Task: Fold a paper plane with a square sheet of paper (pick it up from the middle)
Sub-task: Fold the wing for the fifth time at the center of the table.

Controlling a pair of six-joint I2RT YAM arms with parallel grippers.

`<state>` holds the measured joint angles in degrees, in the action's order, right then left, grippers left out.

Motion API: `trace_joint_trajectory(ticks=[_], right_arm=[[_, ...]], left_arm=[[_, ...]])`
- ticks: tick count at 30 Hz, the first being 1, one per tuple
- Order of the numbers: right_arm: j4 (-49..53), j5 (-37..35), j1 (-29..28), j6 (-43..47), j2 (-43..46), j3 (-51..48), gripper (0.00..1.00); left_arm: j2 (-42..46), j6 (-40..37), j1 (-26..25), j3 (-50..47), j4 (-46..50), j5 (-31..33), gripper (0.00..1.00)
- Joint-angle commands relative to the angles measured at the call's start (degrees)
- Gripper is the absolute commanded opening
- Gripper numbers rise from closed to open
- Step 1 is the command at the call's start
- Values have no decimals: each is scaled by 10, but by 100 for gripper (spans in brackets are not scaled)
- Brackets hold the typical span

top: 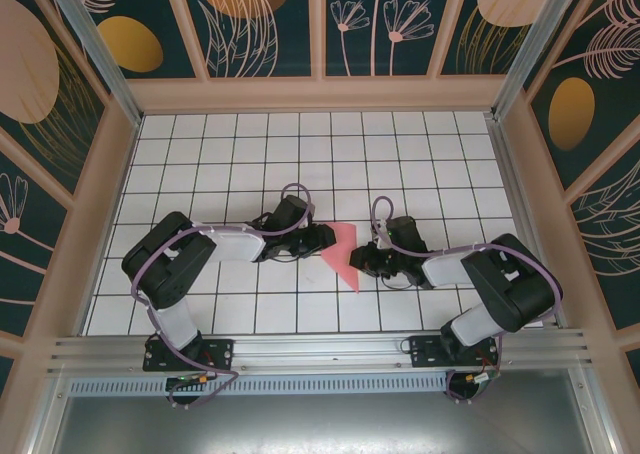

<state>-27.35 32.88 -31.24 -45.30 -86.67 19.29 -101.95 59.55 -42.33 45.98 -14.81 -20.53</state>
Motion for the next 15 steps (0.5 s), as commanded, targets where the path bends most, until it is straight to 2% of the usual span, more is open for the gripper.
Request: trace_joint_trajectory(ticks=[1,10,15], right_arm=[[28,-48,-4,10,-39,-22,17],[9,-35,-4,15,-37,-29,18],[6,-32,16,19,-40,-33,18]], left_arm=[[-5,3,0,10,-32,-20,43],[-18,8,0,18,-55,-32,42],[-23,7,1,18,-66,-32,44]])
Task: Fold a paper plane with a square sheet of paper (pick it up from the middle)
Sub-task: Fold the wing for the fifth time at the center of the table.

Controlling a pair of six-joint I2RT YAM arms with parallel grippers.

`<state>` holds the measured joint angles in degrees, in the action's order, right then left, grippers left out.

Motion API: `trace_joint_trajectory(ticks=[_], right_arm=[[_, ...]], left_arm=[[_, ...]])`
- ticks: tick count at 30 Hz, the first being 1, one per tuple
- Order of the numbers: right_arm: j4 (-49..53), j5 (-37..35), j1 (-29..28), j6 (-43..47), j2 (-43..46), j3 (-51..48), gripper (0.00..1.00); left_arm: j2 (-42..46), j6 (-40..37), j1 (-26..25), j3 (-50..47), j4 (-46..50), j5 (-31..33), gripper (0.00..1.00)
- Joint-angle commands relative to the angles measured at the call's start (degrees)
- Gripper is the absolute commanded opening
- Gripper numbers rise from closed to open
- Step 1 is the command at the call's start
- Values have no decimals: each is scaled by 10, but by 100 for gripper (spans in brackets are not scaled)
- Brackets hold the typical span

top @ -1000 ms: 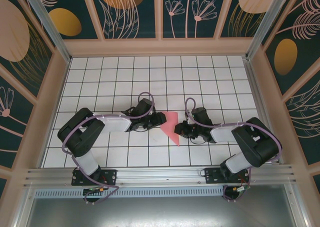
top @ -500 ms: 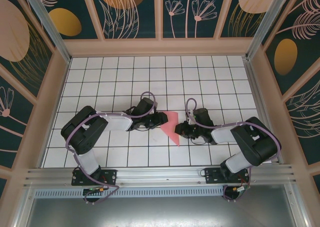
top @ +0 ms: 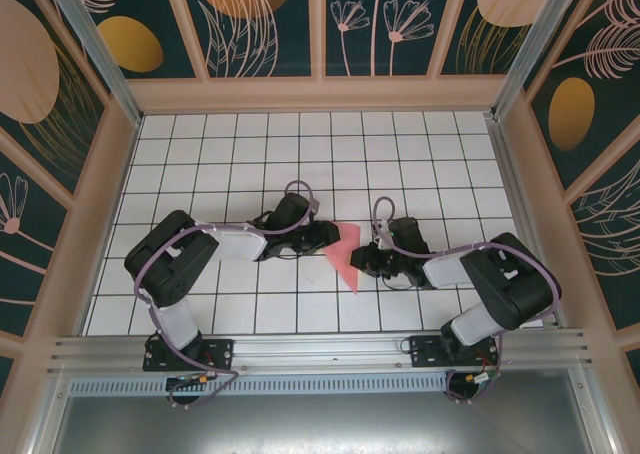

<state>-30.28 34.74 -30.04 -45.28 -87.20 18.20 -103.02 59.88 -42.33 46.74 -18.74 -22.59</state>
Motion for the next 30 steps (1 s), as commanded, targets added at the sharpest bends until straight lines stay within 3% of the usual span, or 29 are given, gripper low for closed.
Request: trace_joint_trajectory(ticks=[1,7,10,15,25,30], right_arm=[[35,-50,4,19,-36,-21,18],[36,-47,8,27,-47,-18,18],[34,-46,9,27,-52,-18,18],[37,-46,9,24,-45,-14,18],[69,-42,10,23,-2,25,23],[83,-53,10,25,-5,36,24]], left_arm=[[-15,2,2,14,-26,-13,44],[-36,-9,13,30,-29,-32,41],[-42,-7,16,34,-30,-37,26],[-20,-12,16,26,-6,-14,15],[22,35,16,-39,-75,7,3],[43,62,16,-73,-112,22,2]])
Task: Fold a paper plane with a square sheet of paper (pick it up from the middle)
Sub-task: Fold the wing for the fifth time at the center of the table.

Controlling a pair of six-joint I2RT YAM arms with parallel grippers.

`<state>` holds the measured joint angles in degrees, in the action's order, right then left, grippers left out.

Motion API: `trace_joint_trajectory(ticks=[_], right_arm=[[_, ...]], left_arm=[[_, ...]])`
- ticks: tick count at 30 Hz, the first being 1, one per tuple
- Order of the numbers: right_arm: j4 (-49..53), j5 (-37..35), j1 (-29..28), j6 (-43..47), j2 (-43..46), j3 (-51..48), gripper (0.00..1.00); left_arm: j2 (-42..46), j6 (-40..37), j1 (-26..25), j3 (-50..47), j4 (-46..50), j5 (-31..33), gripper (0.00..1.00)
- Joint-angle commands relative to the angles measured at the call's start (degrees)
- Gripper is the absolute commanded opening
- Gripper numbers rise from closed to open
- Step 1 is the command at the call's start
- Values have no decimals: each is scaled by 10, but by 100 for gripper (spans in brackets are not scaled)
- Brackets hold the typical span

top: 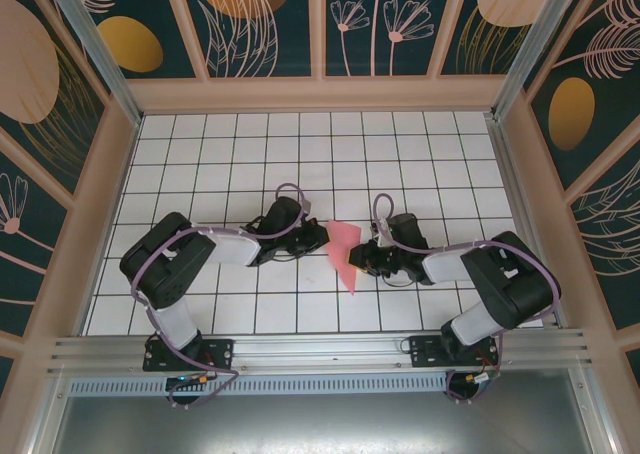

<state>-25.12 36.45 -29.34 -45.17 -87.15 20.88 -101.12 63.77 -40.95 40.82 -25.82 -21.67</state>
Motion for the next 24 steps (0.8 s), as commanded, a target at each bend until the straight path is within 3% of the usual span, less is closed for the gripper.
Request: trace_joint_trajectory(ticks=[1,8,12,13,15,18,24], right_arm=[[32,-71,2,25,-7,8,24],[24,-64,3,27,-17,10,24],[30,-42,1,41,-37,25,23],[36,-45,0,45,-40,28,23],[57,-57,0,55,-48,37,22],[89,-72,-1,70,-55,51,20],[135,-101,-4,98,-60,71,18]], left_arm=[[26,27,2,-19,-45,16,2],[57,52,1,-53,-72,37,2],[55,52,2,-56,-80,31,7],[54,49,1,-53,-76,30,11],[51,44,1,-48,-64,30,27],[45,14,1,-24,-18,27,40],[33,-58,5,31,61,6,45]])
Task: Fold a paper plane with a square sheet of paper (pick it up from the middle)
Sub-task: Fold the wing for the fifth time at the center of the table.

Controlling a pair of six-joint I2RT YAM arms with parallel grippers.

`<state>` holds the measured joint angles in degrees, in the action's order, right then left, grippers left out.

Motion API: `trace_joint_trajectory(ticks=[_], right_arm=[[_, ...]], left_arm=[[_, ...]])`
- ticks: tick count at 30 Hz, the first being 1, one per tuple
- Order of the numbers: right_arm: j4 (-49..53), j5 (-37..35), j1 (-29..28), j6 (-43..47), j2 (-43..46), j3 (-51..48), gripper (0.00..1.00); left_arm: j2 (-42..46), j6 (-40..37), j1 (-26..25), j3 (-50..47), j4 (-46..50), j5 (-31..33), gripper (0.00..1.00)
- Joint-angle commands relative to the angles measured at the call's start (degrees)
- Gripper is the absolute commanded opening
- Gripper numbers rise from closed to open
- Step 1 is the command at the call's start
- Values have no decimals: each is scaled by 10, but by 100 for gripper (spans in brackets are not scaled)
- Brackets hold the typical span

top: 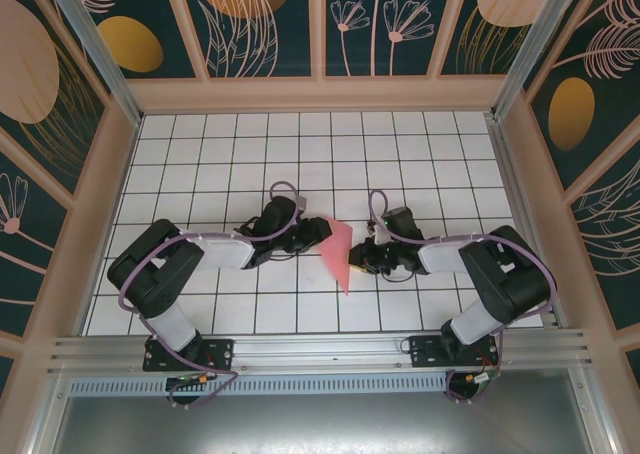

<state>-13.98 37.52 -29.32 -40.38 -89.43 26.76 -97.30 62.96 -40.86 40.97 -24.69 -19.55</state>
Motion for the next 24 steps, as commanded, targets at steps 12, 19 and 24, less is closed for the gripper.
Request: trace_joint_trajectory(ticks=[12,19,24], right_arm=[[60,-132,-6,82,-46,34,17],[63,-135,-6,80,-41,36,18],[50,-130,-7,72,-16,30,21]], left_arm=[[-68,-114,29,89,96,-95,41],[-49,-126,32,90,119,-61,17],[-38,-89,32,60,68,-59,2]])
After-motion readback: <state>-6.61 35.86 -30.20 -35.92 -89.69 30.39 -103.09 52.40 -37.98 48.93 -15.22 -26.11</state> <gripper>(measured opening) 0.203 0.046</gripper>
